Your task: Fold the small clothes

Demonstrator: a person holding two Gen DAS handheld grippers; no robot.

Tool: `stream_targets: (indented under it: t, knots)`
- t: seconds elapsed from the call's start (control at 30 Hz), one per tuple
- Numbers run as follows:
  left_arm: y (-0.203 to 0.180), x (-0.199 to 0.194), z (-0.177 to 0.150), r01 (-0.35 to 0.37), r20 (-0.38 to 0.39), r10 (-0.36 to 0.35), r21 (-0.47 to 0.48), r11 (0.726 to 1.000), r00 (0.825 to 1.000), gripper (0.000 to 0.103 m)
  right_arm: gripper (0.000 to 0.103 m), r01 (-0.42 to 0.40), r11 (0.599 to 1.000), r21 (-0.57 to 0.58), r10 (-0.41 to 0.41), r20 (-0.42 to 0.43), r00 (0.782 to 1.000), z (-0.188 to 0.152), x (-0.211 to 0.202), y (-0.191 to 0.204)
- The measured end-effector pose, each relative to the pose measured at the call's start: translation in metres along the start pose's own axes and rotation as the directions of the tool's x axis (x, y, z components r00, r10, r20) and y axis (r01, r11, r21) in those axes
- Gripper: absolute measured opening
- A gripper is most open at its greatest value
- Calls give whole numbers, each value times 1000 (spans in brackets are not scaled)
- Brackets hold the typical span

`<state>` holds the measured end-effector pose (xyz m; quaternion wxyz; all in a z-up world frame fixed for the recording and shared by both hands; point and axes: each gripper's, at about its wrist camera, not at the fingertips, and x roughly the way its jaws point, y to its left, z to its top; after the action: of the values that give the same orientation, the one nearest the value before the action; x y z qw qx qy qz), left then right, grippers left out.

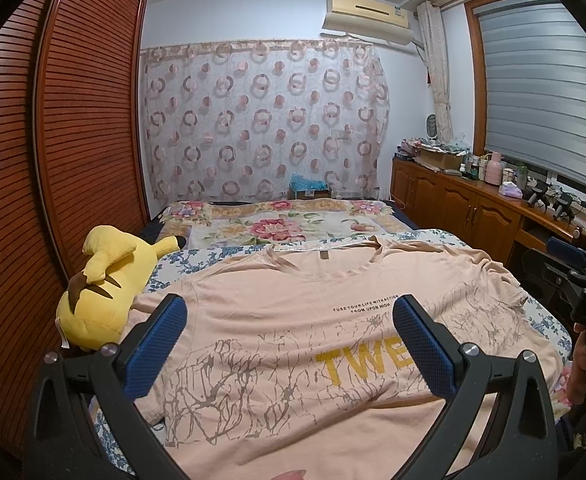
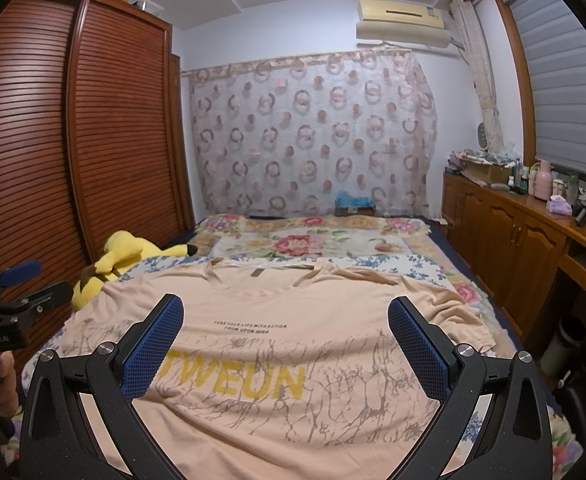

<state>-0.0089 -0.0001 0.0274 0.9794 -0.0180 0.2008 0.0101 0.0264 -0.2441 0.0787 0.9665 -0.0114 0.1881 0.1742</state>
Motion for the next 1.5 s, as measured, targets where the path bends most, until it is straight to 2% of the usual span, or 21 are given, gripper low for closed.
stream_targets:
  t: [0.23,0.5,1.03,1.23,1.5]
  knots:
    - [9,18,-16,-21,-37,21,1,1000,999,103,103,-31,1000,6,31,-33,999,-8,15,-6]
    - [38,33,-27,-58,-83,57,-8,998,995,103,103,-86,996,-15,85,-81,993,-18,33,5]
    - [107,60,-59,-141,-202,131,-37,989,971,103,103,-168,977,-129,145,-170,975,-21,79,36]
    - [142,74,-71,-125,-283,106,-49,991,953,103,103,-210,969,-128,175,-238,955,-32,98,45]
    - [183,89,-79,-100,-343,56,-111,989,938,101,103,-252,958,-138,205,-287,936,-44,107,59]
